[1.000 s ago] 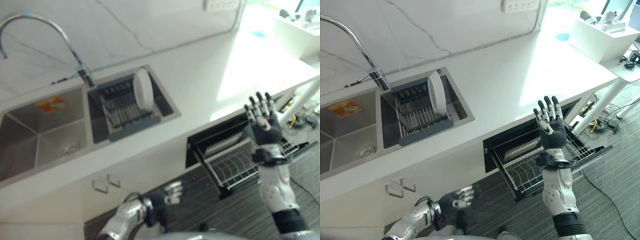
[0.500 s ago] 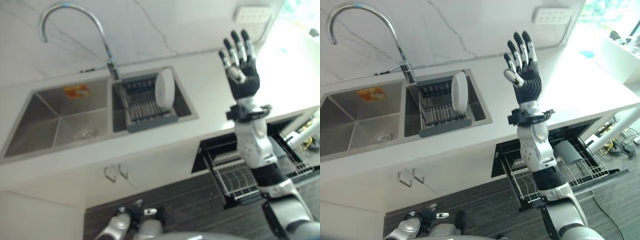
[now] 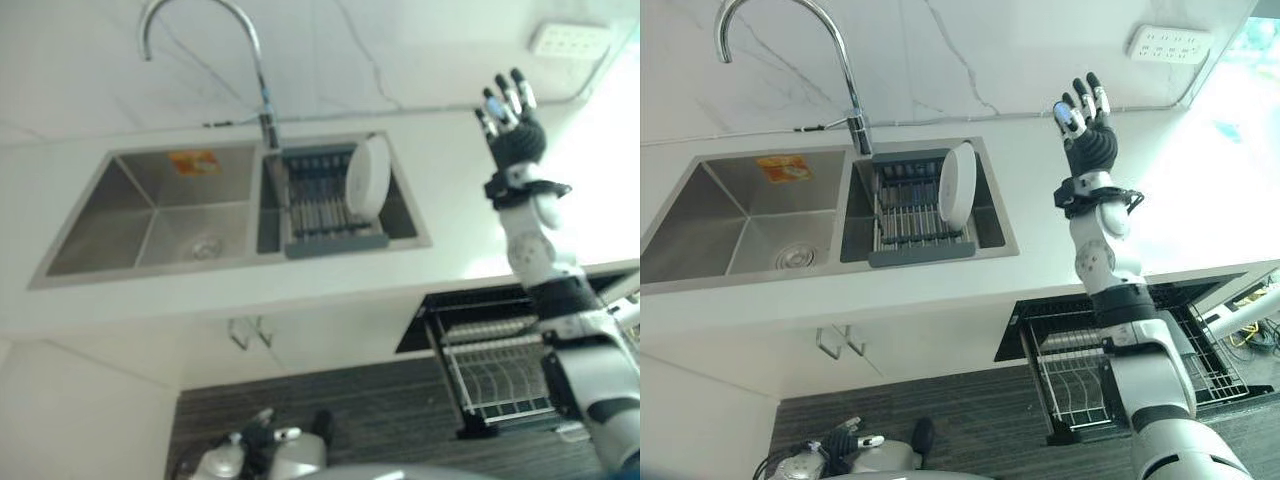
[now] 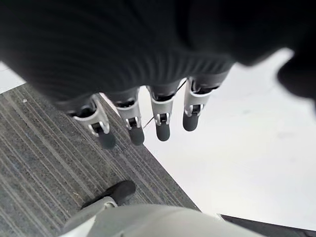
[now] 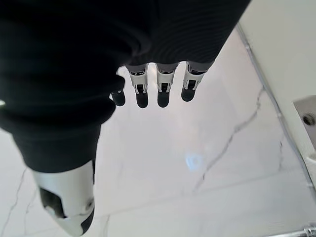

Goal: Place the dishes in the dishwasher.

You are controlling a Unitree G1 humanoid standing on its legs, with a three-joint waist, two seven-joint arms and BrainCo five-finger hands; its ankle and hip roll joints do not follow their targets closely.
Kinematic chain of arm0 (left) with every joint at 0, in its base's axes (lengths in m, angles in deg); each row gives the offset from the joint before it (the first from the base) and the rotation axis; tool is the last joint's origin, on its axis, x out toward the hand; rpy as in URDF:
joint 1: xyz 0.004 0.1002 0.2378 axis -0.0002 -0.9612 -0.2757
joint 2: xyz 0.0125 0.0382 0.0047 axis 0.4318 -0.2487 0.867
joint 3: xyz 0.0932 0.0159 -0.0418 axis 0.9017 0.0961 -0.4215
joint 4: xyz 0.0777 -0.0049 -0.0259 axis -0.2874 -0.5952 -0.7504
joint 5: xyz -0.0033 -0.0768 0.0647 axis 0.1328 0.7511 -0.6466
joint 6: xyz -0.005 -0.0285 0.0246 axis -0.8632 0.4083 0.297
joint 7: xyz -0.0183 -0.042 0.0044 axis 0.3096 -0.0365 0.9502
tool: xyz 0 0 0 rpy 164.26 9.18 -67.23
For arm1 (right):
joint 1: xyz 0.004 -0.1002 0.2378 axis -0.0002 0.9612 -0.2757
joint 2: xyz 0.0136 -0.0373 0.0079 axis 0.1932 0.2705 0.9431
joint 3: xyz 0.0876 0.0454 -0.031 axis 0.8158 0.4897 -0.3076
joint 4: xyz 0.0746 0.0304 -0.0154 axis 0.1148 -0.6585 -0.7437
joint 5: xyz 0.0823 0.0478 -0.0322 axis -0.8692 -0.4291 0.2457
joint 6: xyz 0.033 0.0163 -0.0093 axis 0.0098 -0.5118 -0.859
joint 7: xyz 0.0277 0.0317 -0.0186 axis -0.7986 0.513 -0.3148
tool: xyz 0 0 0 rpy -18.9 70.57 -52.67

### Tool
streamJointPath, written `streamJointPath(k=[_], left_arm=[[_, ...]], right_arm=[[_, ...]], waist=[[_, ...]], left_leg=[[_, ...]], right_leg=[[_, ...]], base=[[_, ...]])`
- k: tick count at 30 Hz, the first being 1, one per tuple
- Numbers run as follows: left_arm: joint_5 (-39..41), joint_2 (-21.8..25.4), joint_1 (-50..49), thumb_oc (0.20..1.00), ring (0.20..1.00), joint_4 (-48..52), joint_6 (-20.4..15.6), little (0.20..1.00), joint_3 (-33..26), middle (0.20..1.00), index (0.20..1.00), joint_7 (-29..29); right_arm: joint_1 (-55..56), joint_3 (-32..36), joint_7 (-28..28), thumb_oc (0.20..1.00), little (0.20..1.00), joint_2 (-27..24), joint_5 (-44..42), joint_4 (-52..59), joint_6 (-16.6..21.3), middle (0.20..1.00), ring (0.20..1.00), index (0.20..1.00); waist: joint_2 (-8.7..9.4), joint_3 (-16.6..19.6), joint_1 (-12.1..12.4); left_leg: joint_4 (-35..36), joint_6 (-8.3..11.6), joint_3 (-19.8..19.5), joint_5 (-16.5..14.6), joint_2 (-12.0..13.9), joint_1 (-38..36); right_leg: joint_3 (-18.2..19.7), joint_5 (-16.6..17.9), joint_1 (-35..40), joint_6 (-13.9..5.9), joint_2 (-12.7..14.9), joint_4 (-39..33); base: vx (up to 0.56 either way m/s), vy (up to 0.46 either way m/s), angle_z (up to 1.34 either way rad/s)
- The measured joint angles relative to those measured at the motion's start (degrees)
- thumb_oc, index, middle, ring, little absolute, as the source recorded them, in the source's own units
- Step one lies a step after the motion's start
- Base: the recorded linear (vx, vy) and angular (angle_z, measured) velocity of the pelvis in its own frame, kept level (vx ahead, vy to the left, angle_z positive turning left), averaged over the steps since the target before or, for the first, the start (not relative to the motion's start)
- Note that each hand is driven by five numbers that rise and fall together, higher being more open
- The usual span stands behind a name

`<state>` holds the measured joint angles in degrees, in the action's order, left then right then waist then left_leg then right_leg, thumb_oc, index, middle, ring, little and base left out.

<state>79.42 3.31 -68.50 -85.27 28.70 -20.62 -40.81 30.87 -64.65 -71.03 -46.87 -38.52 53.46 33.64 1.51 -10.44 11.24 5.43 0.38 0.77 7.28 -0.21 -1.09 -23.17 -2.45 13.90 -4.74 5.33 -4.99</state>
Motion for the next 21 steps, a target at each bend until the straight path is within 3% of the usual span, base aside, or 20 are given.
streamJointPath(k=[5, 14, 21], left_arm=[[-0.94, 2.45, -0.44, 1.0, 1.0, 1.46, -1.18, 1.0, 0.46, 1.0, 1.0, -0.02], [-3.19, 3.59, -0.24, 1.0, 1.0, 5.22, -3.16, 1.0, 2.1, 1.0, 1.0, -0.76], [-5.4, 3.59, -0.05, 1.0, 1.0, 5.13, -3.38, 1.0, 2.09, 1.0, 1.0, -2.04]], right_arm=[[-3.36, -0.01, -0.98, 1.0, 1.0, -1.09, -0.03, -8.27, -1.14, 1.0, 1.0, 1.0], [-3.73, -0.67, -3.03, 1.0, 1.0, -1.02, 0.01, -12.31, -2.46, 1.0, 1.0, 1.0], [-3.53, -1.22, -2.57, 1.0, 1.0, 3.58, 0.19, -15.35, -3.25, 1.0, 1.0, 1.0]], waist=[[0.3, -0.9, 1.11], [-1.8, -4.08, 3.25], [-1.95, -4.14, 3.49]], left_leg=[[0.02, 0.3, -0.62, -0.18, -0.18, -0.01], [-0.25, -0.19, -2.68, 0.39, -0.94, 0.79], [-0.25, -0.22, -3.44, 0.95, -1.06, 0.9]], right_leg=[[-0.68, -0.22, 0.3, -0.11, 0.05, -0.01], [-2.76, -0.43, 0.48, -0.32, 0.24, -0.02], [-2.63, -0.48, 0.81, -0.27, 0.17, -0.02]], base=[[0.12, -0.006, 0.06], [0.06, 0.004, 0.13], [0.02, 0.007, 0.08]])
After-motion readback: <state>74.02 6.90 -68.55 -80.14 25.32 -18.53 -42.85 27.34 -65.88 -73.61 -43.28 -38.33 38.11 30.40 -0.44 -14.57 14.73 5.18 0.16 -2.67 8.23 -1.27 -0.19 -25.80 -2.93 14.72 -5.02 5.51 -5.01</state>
